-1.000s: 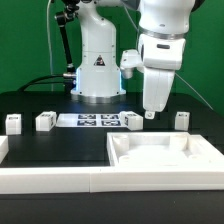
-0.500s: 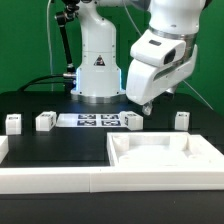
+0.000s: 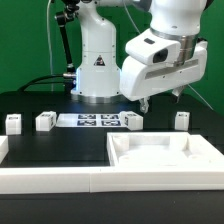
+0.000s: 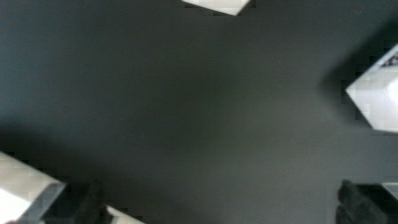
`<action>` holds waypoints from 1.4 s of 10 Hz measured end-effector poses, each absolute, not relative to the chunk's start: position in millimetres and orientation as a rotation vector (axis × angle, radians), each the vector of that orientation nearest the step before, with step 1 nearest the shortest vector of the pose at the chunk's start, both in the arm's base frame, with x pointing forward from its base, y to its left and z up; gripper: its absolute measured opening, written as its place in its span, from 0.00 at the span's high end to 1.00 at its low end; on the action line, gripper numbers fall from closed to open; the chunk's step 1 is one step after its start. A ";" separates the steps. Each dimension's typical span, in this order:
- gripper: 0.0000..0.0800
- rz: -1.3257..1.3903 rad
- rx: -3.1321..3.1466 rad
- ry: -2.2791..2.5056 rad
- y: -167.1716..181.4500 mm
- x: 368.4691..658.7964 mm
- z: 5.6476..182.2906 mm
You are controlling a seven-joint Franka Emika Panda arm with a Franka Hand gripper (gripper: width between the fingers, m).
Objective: Assemble square table
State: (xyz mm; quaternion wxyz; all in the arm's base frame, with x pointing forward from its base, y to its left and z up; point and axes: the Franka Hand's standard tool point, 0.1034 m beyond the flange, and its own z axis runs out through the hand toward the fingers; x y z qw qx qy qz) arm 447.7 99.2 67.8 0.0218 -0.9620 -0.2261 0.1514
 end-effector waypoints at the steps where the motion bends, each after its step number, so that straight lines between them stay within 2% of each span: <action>1: 0.19 0.480 -3.027 -0.507 103.0 445.3 67.2; 4: 0.19 0.528 -3.066 0.062 121.9 434.2 64.7; 8: 0.19 0.537 -3.058 0.326 125.0 433.4 64.1; 12: 0.19 0.538 -2.956 0.475 144.5 412.7 49.3; 14: 0.19 0.543 -2.871 0.583 151.3 411.7 47.5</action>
Offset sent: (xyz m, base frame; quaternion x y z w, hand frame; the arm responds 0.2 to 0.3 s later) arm -0.0110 0.0203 -0.0010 0.0550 -0.0343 0.3094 0.9487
